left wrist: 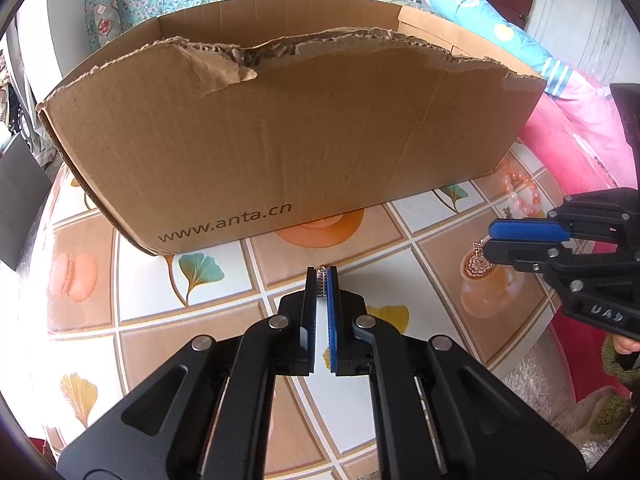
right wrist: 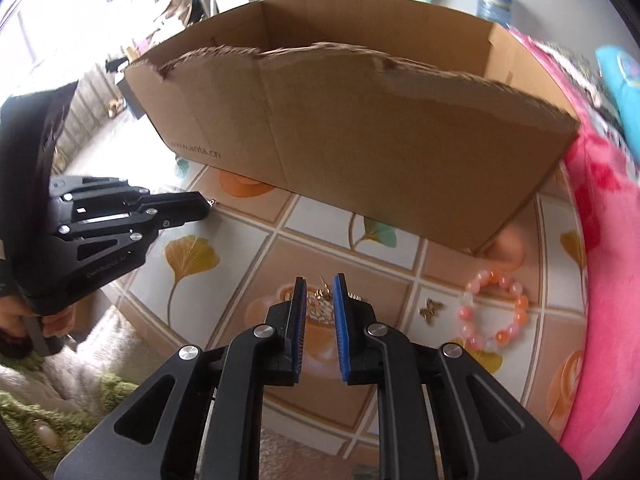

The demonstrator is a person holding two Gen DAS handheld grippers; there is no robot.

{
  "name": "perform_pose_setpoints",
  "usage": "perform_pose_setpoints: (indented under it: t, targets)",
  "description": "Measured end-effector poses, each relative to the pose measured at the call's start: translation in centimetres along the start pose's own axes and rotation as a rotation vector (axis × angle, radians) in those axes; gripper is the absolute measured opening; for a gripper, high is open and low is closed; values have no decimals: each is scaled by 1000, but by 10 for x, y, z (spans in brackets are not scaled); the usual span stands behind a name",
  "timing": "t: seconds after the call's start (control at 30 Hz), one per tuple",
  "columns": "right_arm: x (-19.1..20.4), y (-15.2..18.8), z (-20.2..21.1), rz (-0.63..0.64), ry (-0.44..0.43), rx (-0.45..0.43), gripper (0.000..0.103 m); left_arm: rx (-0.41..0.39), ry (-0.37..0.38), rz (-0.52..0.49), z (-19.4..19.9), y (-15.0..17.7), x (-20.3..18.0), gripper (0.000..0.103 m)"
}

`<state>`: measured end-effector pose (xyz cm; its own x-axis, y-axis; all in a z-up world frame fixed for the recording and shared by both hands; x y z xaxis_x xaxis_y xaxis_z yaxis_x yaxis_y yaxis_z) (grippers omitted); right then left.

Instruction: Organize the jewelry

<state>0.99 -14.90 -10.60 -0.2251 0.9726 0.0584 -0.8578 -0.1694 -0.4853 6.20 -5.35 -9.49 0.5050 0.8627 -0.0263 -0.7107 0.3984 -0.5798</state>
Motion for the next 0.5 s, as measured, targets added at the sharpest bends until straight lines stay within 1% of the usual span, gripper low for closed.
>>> perform_pose_setpoints:
  t: [0.07,0.2,0.23,0.27,0.37,0.47,0.5]
  targets:
    - [3,1,-4,36,24,5,14,-1,1,1,1,0,1,4]
    - [1,4,-8,58,46,17,14,-2,2,1,1,1,2,4]
    - [0,5,-8,62,52,17,13,-1,3,2,1,1,2,4]
    - [-1,5,-8,62,67,16,7,-2,4,3,2,1,2,4]
    - [-3,3,-11,18,37,16,3,-4,5,4,2,0,2,4]
    - [-14,-3,1,-66,-21,-11,2,-6,7,6,2,0,3,4]
    - [-20,-7,9,-114,-62,-33,2,-7,8,7,2,0,3,4]
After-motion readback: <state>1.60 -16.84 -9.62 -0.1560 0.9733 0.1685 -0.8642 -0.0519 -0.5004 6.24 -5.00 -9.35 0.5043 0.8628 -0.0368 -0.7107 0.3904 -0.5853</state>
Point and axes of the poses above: each gripper's, at about its wrist camera, not at the fingertips, and z roughly against the way its jaws point, x to its left, y to its underside, the point moved 6 cm from there along -z, roughly the way its jaws point, and after that the axes turned 6 degrees about -z, right-handed, at the moved point
